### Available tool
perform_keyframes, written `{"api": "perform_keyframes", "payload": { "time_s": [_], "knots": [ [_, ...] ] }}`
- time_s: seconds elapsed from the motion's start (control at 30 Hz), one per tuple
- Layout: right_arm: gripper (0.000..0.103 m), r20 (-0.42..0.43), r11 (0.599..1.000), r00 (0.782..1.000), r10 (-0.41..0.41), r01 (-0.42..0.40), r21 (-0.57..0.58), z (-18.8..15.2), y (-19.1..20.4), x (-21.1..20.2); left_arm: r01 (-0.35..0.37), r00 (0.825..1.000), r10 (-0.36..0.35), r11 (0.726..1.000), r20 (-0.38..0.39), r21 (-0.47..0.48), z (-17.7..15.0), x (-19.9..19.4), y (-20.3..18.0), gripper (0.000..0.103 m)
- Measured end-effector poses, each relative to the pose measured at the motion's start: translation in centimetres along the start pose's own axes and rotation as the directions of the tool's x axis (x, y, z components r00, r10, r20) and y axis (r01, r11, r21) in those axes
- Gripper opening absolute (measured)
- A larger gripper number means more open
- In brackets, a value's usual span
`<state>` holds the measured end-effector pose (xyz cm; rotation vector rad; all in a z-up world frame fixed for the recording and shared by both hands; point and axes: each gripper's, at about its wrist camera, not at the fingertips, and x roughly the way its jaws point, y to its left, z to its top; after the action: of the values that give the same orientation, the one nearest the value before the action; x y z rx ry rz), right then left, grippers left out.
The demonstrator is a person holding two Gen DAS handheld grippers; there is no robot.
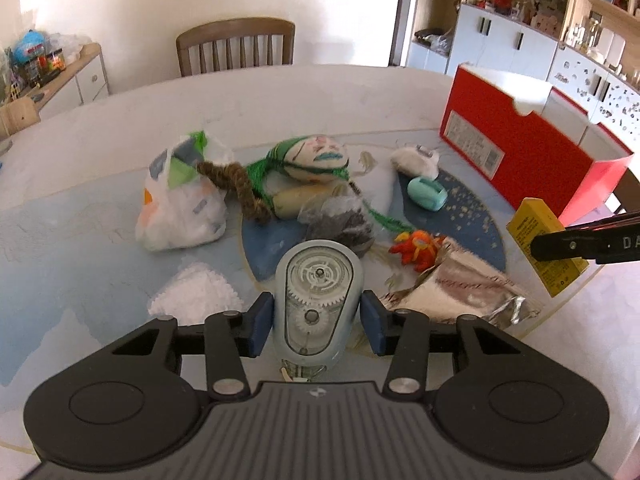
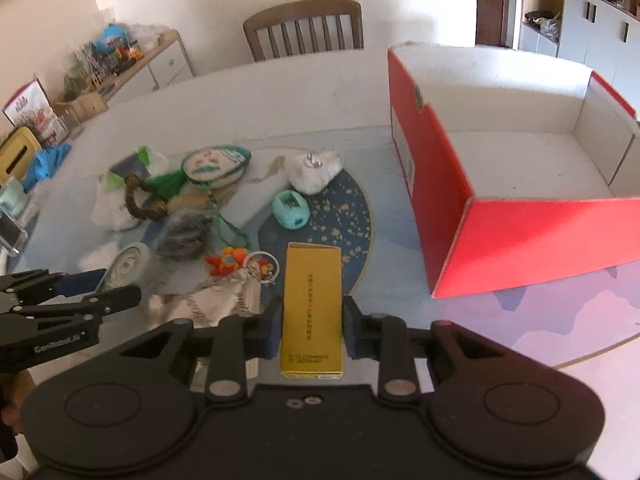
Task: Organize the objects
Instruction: 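Carry the correction tape with left tool while right tool carries yellow box into red box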
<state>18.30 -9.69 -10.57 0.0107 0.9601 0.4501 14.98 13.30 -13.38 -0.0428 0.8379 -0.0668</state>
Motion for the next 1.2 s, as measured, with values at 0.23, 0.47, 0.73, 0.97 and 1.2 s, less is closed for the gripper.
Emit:
{"api": "perform_keyframes", "payload": {
  "time_s": [0.23,0.47,0.73,0.97,1.2],
  "knots": [
    [0.028,0.070,1.000,0.998,0.004,-0.004,0.007,1.5,0.1,-3.8,0.031,0.999,-0.031,0.999,0.032,0.008,2.4,-2.5,-0.6,0.046],
    [0.028,0.131,1.000,0.991,-0.024,0.023,0.011,3.9,-1.8,-6.7,0.101,0.993,-0.104,0.993,0.063,0.053,5.7,-4.1,-3.3,0.046],
    [0.028,0.175,0.998,0.982,-0.069,0.069,0.005,6.7,-6.9,-8.1,0.149,0.983,-0.161,0.982,0.093,0.120,9.8,-4.1,-8.5,0.046],
    [0.028,0.170,0.996,0.981,-0.090,0.092,-0.002,7.7,-12.1,-7.8,0.147,0.981,-0.166,0.974,0.103,0.172,13.2,-2.3,-14.7,0.046],
    [0.028,0.139,0.996,0.987,-0.086,0.089,-0.016,8.5,-17.0,-6.5,0.143,0.985,-0.159,0.972,0.072,0.184,16.1,1.1,-20.2,0.046]
  ]
}}
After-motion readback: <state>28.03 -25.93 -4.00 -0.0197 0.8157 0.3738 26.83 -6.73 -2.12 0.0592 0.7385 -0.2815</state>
